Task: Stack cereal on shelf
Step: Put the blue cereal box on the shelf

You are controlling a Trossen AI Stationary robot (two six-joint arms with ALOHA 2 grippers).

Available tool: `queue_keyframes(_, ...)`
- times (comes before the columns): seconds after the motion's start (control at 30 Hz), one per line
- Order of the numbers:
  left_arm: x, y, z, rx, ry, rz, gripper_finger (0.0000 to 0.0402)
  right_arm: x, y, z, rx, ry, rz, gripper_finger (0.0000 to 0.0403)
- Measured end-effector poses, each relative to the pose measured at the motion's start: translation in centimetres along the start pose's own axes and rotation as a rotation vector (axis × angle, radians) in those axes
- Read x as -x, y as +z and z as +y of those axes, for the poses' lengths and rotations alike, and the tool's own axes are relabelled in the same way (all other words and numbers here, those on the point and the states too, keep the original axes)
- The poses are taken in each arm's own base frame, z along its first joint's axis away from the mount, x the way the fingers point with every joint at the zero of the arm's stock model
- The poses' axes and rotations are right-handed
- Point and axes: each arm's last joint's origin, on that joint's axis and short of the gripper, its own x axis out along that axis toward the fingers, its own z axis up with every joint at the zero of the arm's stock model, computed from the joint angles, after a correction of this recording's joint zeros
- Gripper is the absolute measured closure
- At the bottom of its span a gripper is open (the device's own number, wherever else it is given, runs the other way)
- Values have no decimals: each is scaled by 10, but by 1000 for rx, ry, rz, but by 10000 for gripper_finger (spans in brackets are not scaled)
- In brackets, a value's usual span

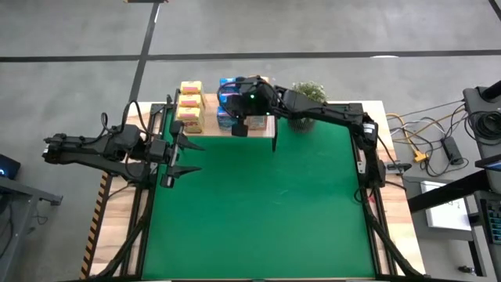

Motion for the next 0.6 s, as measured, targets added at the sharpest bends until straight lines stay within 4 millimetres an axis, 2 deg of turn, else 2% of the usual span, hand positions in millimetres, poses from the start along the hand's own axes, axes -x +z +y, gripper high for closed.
queue_keyframes(0.23, 0, 0, 0, -8, 0, 1, 171, -2, -10, -3, 7, 16, 61, 390)
queue_keyframes(0.6, 0, 0, 0, -22, 0, 2, 171, -2, -13, -2, 43, 30, 89, 390)
